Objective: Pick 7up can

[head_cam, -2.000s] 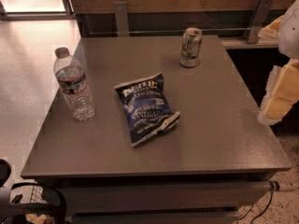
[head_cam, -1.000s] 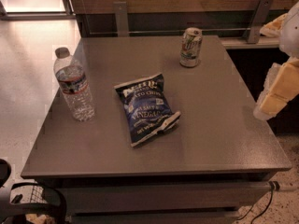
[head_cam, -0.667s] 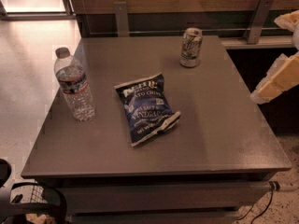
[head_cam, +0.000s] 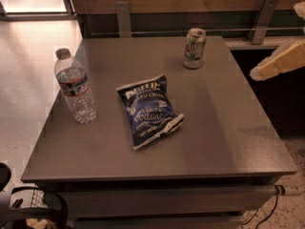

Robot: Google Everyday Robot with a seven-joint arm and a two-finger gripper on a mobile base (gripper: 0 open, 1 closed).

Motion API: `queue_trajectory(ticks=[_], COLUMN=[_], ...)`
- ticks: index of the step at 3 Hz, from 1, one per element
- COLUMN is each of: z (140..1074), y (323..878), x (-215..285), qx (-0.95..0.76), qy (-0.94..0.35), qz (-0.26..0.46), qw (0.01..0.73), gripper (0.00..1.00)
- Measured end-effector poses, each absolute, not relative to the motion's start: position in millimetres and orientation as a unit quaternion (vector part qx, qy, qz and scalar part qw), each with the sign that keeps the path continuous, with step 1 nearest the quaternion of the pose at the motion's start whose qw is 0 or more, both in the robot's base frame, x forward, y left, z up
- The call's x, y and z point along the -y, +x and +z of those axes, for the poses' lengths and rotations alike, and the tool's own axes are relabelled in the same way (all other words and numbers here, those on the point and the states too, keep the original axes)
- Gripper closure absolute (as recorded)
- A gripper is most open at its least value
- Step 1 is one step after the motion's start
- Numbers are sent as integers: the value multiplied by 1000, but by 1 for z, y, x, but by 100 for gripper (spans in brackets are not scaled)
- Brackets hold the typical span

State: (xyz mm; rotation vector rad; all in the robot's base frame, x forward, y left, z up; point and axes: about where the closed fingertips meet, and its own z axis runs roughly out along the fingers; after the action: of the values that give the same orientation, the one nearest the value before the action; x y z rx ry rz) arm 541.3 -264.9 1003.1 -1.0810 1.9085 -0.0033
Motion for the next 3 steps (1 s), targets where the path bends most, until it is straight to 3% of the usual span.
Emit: queue_trajectory(ticks=[1, 3], z=[1002, 992], y=[546, 625], x=[263, 245], qx=[-773, -746], qy=[-438, -423], qz=[4, 84], qw=[459, 507], gripper=[0, 0])
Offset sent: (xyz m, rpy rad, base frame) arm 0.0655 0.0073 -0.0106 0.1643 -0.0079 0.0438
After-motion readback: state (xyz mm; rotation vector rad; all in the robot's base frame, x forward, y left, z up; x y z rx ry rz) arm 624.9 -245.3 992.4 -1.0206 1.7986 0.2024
